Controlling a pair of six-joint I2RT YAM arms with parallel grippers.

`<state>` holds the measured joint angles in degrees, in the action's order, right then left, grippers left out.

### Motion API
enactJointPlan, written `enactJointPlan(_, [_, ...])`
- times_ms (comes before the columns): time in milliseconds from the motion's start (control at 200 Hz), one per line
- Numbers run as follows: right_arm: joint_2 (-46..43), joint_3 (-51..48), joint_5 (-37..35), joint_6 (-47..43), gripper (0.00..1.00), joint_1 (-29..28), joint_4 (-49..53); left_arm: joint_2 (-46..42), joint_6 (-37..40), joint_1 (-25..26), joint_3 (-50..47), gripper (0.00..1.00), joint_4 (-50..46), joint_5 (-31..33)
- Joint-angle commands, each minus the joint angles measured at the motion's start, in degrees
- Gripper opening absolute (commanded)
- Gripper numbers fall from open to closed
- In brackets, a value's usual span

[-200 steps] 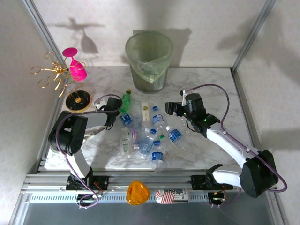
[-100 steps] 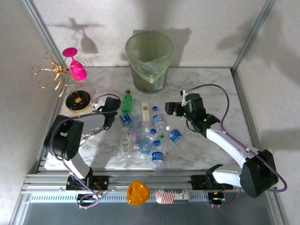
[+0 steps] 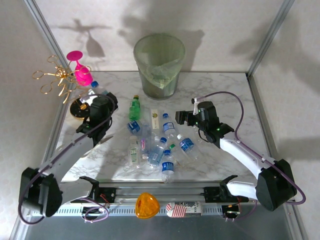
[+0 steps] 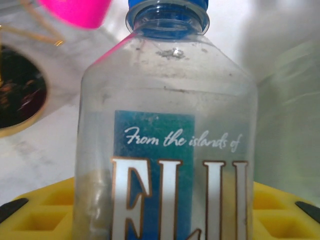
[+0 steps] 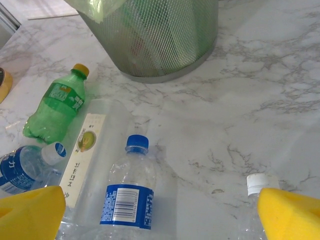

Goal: Put the plastic bottles in the bin

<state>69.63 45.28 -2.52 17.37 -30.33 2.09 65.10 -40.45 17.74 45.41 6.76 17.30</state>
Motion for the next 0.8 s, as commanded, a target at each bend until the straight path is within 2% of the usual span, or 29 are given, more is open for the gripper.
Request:
enactJointPlan(0, [-1.3, -1.37, 2.37, -0.01, 0.99, -0.48, -2.79, -3.26, 2.93, 0.95, 1.28, 0.3, 6.73, -7.73])
enactJointPlan(150, [-1.89, -1.77, 3.88, 0.22, 0.99, -0.44, -3.05, -2.7, 5.58, 3.81, 6.99, 0.26, 10.33, -12.77])
enactJointPlan(290, [-2.55, -1.86, 5.02, 0.8, 0.99, -0.44, -3.23, 2.41, 9.81, 7.6, 14.15, 0.24, 11.62, -15.1])
enactJointPlan(491, [-3.87, -1.9, 6.24, 1.53, 0.99, -0.45, -2.61, 15.77, 13.17, 10.4, 28.63, 0.23, 9.86, -19.61])
enactJointPlan(796, [-7.5, -3.76, 6.96, 3.09, 0.99, -0.49, -2.72, 38.78, 18.18, 11.71, 56.97, 0.24, -0.72, -19.7])
